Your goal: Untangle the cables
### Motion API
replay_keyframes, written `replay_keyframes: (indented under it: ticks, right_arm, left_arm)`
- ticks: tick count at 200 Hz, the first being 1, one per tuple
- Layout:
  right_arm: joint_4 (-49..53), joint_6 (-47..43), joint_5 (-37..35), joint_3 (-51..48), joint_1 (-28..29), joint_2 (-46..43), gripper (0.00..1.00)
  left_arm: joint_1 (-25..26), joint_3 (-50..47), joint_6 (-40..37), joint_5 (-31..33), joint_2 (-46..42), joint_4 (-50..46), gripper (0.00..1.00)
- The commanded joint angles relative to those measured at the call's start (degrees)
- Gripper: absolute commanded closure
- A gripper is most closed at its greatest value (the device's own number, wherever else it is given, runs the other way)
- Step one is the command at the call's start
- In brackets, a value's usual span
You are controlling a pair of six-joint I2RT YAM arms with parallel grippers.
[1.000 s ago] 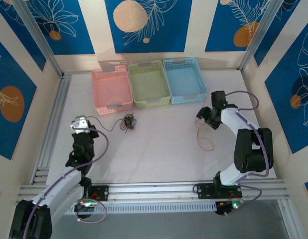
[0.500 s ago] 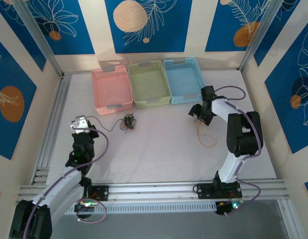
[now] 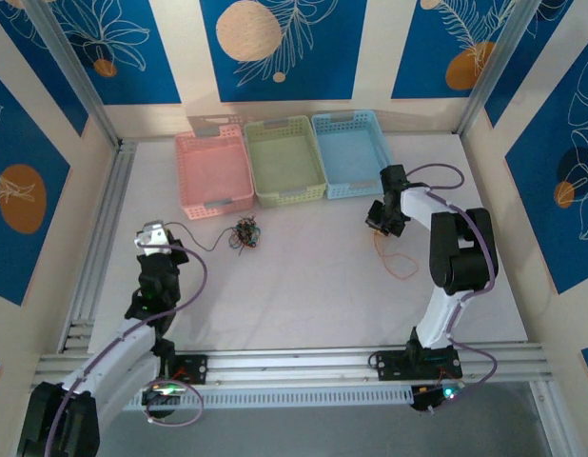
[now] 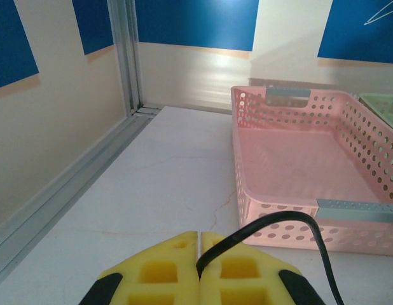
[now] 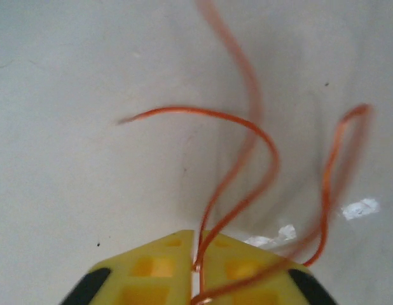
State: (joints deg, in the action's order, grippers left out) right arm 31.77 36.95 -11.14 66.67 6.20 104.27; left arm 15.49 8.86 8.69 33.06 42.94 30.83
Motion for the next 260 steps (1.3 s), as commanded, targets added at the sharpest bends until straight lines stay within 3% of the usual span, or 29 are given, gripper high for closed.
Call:
replay_keyframes:
  ticks: [1,67,101,131,260]
  right_arm:
    - [1.0,-0.1,0.1,-0.7,-0.2,-5.8,0.97]
    - [-6.9,-3.4,2.8,-2.8,0.9,-29.5,1.0]
    - [-8.4,-4.9,3.1,5.4,1.2,-30.7,1.0]
    - [-8.7,-6.0,3.8,15.9,0.9,-23.6,1.0]
    - [5.0,-4.1,10.0,68.8,0.2,24.1,1.0]
  left_arm:
    - [-0.5,-0.1,0.7,-0.7,0.0,1.8,1.0]
    - [-0.6,-0.1,0.8,-0.7,0.0,1.7,1.0]
    - [-0.7,0.0,0.7,-0.8,0.1,1.6,1.0]
    - [-0.6,-0.1,0.8,-0.7,0.1,1.7,1.0]
    - [-0.7,0.2,0.8,-1.5,0.9,1.7,1.0]
